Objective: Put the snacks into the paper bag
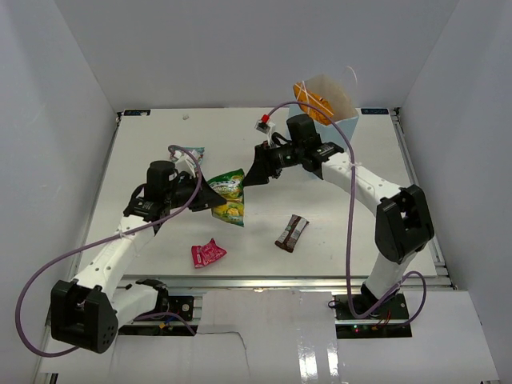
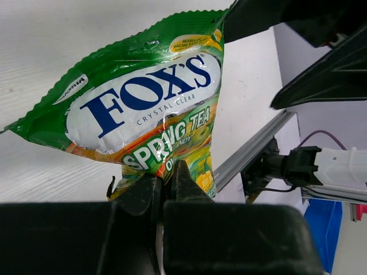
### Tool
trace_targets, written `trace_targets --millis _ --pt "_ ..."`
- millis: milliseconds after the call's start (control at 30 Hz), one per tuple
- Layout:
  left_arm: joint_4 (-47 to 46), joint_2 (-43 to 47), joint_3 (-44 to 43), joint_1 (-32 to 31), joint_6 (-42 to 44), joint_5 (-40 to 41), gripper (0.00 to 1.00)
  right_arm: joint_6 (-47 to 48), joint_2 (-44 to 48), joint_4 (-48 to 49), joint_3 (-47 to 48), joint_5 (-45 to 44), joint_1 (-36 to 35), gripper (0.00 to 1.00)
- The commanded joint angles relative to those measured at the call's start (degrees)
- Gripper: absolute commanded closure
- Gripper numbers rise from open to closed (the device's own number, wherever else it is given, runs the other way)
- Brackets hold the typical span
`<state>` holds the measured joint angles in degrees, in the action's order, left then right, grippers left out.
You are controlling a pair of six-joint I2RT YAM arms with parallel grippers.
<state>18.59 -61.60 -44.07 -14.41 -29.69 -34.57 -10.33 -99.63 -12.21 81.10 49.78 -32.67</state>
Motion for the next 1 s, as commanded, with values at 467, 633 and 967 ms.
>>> trace_targets --millis 467,633,967 --pt "-8.6 1.2 -1.3 -7.8 -4.8 -0.4 1.0 -29.5 0.7 18.5 -8.1 0.6 -3.6 0.47" --pt "-9.4 1.5 -0.1 -7.9 -5.2 -0.2 1.0 -29.8 1.1 19.9 -9.7 3.2 -3.6 0.61" --pt "-7.3 2.3 1.5 -8.0 -2.6 -0.7 0.67 -28.3 2.3 29.1 -10.3 14.5 -3.1 0.89"
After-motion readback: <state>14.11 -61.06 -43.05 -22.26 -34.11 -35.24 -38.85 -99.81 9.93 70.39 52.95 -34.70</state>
